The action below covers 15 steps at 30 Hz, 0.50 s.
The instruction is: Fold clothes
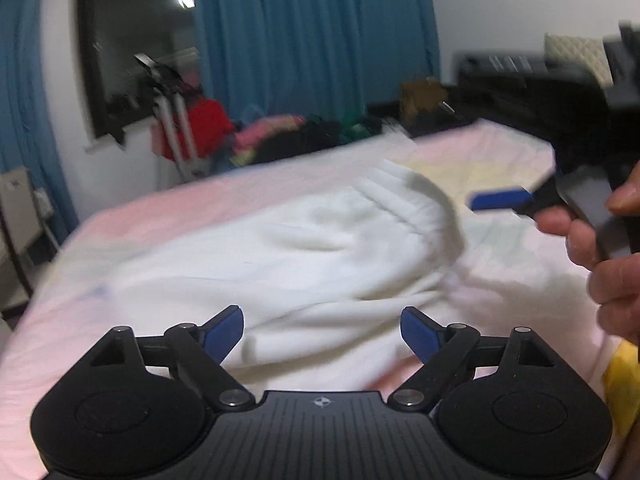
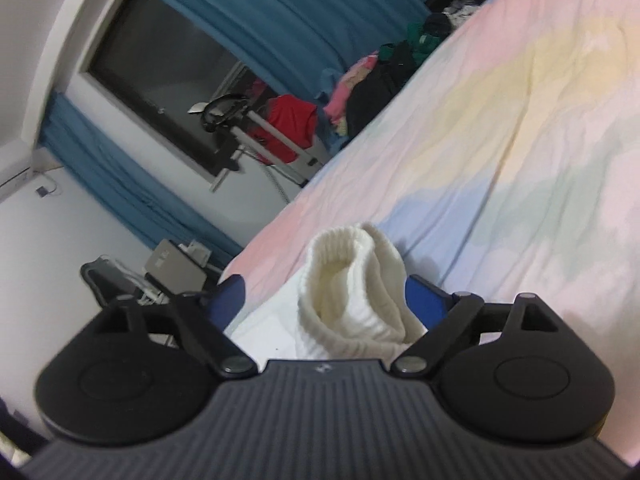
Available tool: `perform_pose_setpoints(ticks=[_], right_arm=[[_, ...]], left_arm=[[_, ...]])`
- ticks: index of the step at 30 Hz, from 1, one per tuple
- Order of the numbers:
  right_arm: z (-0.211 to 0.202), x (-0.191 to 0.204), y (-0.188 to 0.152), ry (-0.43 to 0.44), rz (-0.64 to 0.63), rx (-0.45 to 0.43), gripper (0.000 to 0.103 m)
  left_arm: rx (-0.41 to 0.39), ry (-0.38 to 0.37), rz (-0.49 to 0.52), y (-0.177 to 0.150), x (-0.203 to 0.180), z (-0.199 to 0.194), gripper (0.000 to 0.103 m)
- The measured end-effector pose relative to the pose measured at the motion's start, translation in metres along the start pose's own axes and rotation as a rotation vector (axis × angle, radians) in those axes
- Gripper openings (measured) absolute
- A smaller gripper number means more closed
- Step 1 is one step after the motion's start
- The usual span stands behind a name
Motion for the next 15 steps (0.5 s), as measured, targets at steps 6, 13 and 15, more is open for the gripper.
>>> perform_pose_setpoints(ticks=[6,13,15], right_arm=[[0.016,-0.012,-0.023,-0.084,0.014,0.049,0.089],[0.037,-0.022,-0.05,-0.151,0.013,0.09,0.089],[0.045,-0.023,-0.055,-0.172,-0.023,0.098,0.087]], left_arm=[[-0.027,0.062,-0.009,-0.006,0.043,-0.012,0.093],[-0.011,0.104,0.021,-0.036,0.039,0.002,0.093],[0.007,0.102,-0.007,-0.043,0.041,0.012,0.094]])
Point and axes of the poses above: each gripper's, at about its wrist camera, not at the fingertips, and z roughly the way its jaws point, x to its left, y to its top, the point moved 9 cm from there along z, roughly the way its jaws point, and after that the axes turned 1 degree about -x, right-handed, at the moved point
